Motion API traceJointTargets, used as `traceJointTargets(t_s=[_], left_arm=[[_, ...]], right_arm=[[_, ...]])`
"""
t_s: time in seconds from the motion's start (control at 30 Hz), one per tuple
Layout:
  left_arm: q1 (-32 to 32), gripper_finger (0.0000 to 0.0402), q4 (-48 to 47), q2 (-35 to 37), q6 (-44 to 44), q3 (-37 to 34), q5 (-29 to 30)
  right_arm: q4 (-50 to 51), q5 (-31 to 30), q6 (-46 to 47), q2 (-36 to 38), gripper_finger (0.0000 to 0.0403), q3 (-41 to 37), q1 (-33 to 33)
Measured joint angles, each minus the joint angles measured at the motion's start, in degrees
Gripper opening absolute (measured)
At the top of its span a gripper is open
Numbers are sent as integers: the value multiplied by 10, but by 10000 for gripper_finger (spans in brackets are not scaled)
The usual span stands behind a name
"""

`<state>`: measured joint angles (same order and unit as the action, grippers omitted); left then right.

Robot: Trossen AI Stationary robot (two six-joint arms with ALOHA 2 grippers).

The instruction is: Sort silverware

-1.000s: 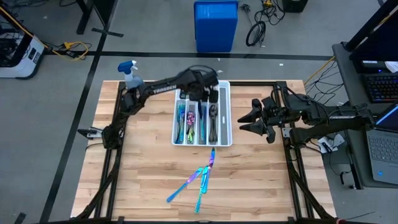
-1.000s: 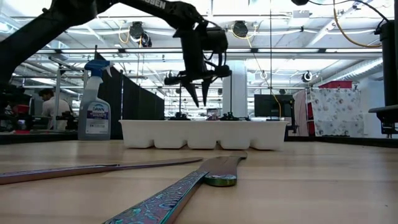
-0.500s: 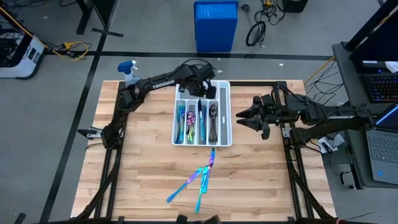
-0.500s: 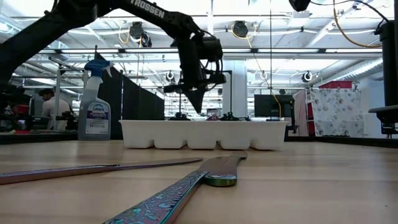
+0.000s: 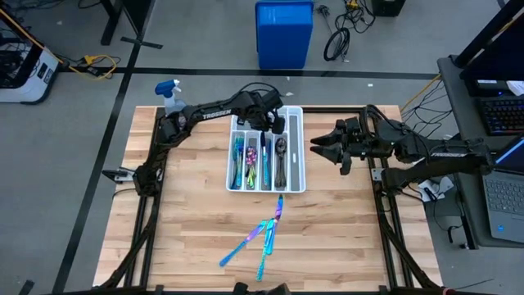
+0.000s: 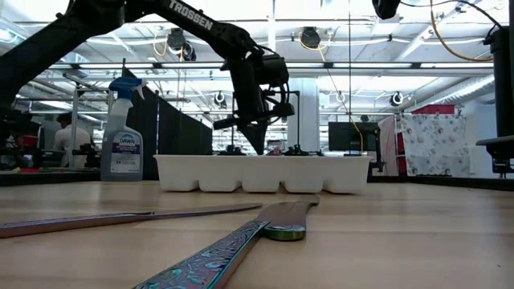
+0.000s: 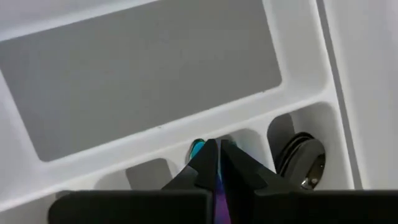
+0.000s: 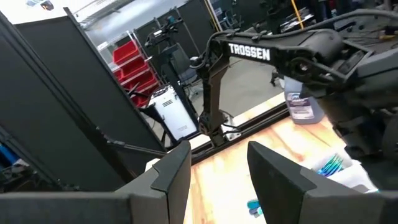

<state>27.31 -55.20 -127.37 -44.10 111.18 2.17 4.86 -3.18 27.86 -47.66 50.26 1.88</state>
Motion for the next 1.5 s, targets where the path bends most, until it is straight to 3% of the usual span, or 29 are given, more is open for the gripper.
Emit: traceJointTargets(t_s=[0.27,0.63,1.0,1.13,1.3,1.5], left_arm=[[-4,3,12,0,-1,-42,-3],[-25,3,38,0,12,-49,-24],[-59,3,-82,0,31,-26,-52],[-98,3,-144,0,27,-2,-97],[-170,8,-211,0,24,23,-114],[-276,66,-216,0,-40,28,-125]], right_arm=[[0,0,0,0,141,0,8],[-1,-1,6,0,141,0,8],[-1,-1,12,0,141,0,8],[3,-1,12,0,141,0,8],[16,-1,11,0,141,0,8],[33,5,11,0,141,0,8]])
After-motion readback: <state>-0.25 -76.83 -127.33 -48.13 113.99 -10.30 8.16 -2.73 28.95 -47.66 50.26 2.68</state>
